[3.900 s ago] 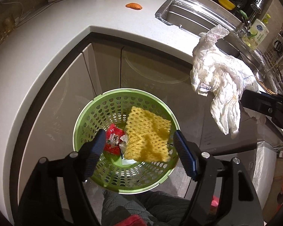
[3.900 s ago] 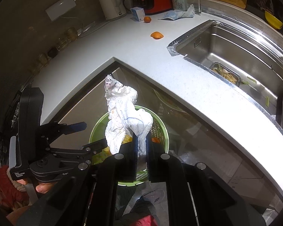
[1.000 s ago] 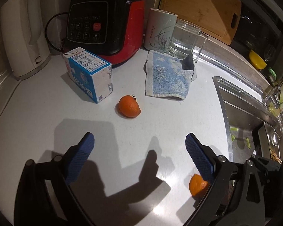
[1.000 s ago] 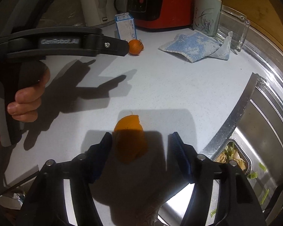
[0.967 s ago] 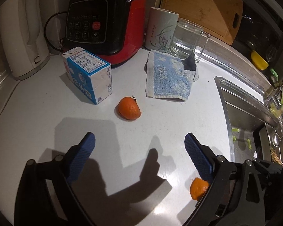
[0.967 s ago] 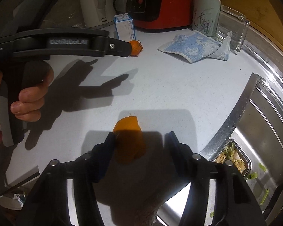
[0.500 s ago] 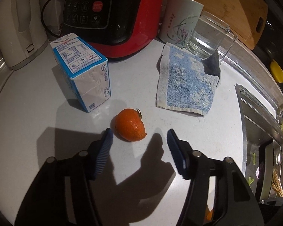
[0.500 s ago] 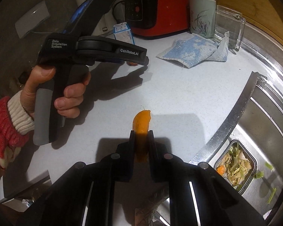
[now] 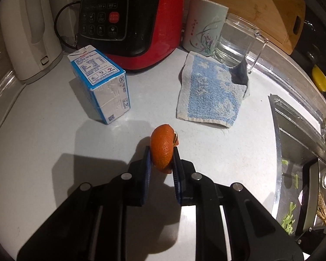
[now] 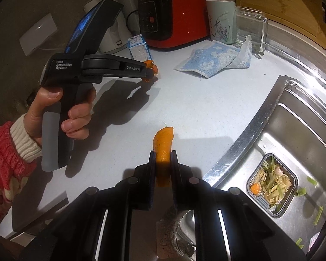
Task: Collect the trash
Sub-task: 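Grasp the orange peel with the right tool while the left tool grasps the mandarin orange, then carry peel and mandarin over the green basket and open both tools to drop them, then move both open tools back over the counter toward the milk carton and towel, then grasp the blue milk carton with the left tool while the right tool grasps the blue towel, then carry carton and towel over the basket and open both tools to drop them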
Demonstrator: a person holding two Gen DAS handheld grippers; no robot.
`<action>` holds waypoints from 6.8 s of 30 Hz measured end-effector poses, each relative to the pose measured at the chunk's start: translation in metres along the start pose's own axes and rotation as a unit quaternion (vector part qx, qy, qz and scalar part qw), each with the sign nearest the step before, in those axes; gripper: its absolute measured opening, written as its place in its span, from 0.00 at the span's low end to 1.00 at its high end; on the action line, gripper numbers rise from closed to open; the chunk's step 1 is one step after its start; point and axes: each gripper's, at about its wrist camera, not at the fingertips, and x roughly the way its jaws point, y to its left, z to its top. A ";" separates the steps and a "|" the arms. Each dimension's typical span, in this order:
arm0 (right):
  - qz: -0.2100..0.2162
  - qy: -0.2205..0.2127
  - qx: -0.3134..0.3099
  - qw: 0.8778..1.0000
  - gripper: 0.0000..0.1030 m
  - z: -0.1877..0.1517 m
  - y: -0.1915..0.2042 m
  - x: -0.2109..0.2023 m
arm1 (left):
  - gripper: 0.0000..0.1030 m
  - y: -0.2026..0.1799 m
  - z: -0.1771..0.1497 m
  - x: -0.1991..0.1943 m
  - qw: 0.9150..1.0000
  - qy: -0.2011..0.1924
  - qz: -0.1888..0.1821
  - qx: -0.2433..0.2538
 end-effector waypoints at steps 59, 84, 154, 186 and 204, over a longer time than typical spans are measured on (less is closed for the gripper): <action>-0.064 0.048 0.074 0.994 0.15 -0.258 0.166 -0.145 | 0.84 -0.018 -0.376 -0.229 0.994 0.088 -0.029 0.061; -0.107 0.027 0.054 0.992 0.93 -0.244 0.202 -0.146 | 0.92 0.041 -0.359 -0.290 1.000 0.018 0.004 0.018; -0.050 0.021 -0.059 0.997 0.12 0.189 -0.077 0.142 | 0.41 0.061 0.102 0.045 0.953 0.013 0.194 -0.234; -0.044 -0.043 -0.057 0.996 0.11 0.003 0.097 -0.084 | 0.41 0.030 -0.100 -0.178 0.980 -0.044 0.125 -0.151; -0.048 -0.049 0.021 0.997 0.11 -0.185 0.177 -0.201 | 0.41 0.010 -0.294 -0.293 0.994 0.006 0.075 -0.075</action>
